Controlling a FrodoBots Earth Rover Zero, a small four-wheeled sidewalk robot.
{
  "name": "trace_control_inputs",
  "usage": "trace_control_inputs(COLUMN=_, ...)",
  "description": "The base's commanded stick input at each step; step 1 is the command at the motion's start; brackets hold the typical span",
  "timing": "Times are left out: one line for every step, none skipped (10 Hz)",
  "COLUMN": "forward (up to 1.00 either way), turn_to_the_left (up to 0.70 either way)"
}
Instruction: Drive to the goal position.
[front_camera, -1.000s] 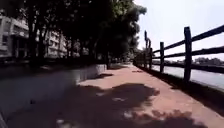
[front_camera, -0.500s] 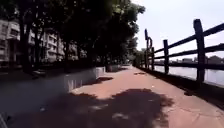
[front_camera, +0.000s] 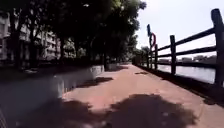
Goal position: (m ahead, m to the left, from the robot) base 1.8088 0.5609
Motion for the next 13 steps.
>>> trace_control_inputs(forward=1.0, turn_to_the_left=0.01)
trace_control_inputs(forward=1.0, turn_to_the_left=0.01)
trace_control_inputs(forward=1.0, turn_to_the_left=0.01)
trace_control_inputs(forward=1.0, turn_to_the_left=0.01)
trace_control_inputs(forward=1.0, turn_to_the_left=0.01)
trace_control_inputs(forward=1.0, turn_to_the_left=0.01)
trace_control_inputs(forward=1.0, turn_to_the_left=0.01)
trace_control_inputs(forward=1.0, turn_to_the_left=0.01)
trace_control_inputs(forward=1.0, turn_to_the_left=0.01)
trace_control_inputs(forward=1.0, turn_to_the_left=-0.1)
trace_control_inputs(forward=1.0, turn_to_the_left=-0.31)
trace_control_inputs(forward=1.0, turn_to_the_left=-0.39)
trace_control_inputs(forward=1.0, turn_to_the_left=-0.39)
